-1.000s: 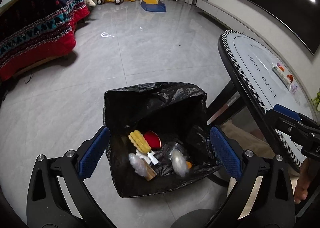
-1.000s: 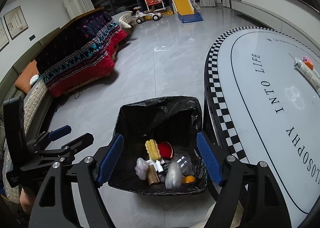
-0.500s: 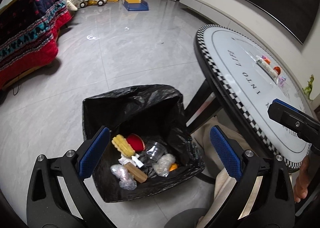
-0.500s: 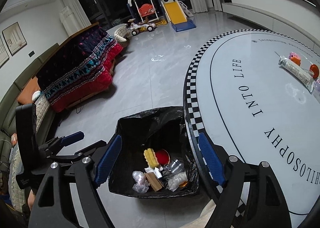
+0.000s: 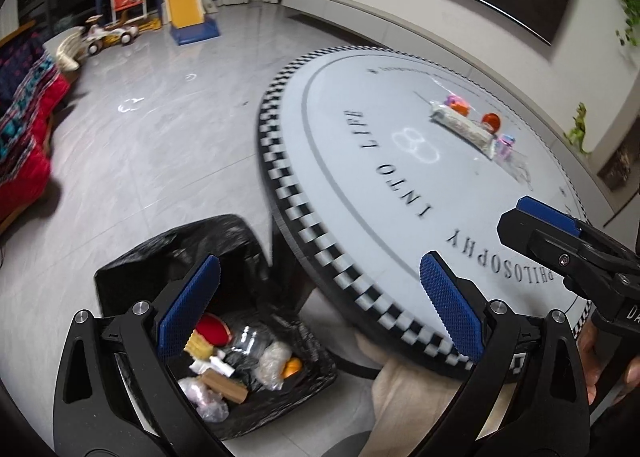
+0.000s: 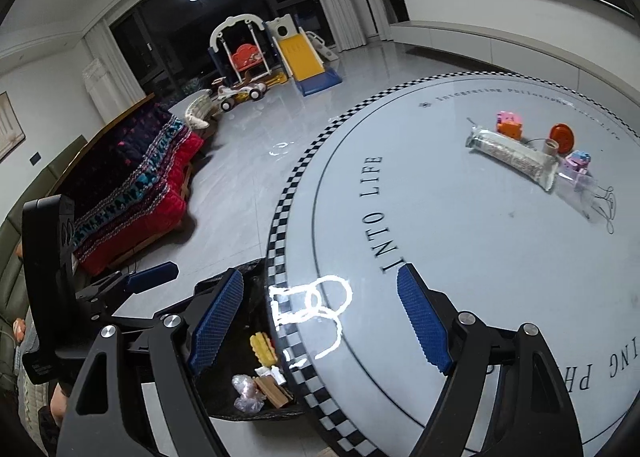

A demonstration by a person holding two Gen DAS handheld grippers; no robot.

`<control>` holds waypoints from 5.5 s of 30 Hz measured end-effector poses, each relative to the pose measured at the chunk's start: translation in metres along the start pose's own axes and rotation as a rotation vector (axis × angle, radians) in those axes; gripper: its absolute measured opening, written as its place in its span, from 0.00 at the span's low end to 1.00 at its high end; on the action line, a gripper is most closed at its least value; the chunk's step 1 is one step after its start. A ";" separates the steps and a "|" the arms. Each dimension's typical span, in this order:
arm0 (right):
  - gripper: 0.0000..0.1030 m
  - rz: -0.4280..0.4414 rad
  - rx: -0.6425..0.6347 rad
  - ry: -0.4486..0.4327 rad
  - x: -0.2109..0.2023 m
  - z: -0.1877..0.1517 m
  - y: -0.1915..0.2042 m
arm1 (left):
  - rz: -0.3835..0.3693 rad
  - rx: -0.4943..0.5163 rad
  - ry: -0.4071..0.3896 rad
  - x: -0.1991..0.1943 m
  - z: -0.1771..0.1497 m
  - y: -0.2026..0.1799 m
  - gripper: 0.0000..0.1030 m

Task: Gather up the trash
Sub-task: 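Move both open tools back over the table toward the snack bar and cup, then grasp the wrapped snack bar with the left tool while the right tool grasps the clear cup, then carry the snack bar and clear cup to the trash bag and release both, then move both open tools back over the table toward the remaining toys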

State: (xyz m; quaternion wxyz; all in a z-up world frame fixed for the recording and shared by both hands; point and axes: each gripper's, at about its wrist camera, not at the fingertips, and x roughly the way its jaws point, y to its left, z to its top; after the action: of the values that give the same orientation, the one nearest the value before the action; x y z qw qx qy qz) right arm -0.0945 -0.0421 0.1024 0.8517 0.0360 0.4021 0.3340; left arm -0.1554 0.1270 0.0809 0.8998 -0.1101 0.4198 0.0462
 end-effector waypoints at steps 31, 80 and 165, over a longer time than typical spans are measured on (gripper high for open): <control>0.78 -0.251 0.109 -0.013 0.016 0.059 -0.246 | -0.141 0.079 0.109 0.152 0.120 -0.164 0.94; 0.51 -0.205 0.141 -0.091 -0.046 0.047 -0.245 | -0.075 0.051 0.209 0.223 0.143 -0.216 0.31; 0.80 0.164 -0.239 0.107 0.043 0.001 0.100 | 0.284 -0.157 -0.068 -0.026 -0.014 0.101 0.94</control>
State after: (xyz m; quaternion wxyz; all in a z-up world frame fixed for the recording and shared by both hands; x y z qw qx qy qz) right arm -0.1281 0.0612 0.1082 0.7973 -0.0507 0.4000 0.4492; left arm -0.1999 0.2222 0.0762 0.8866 -0.1180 0.3954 0.2092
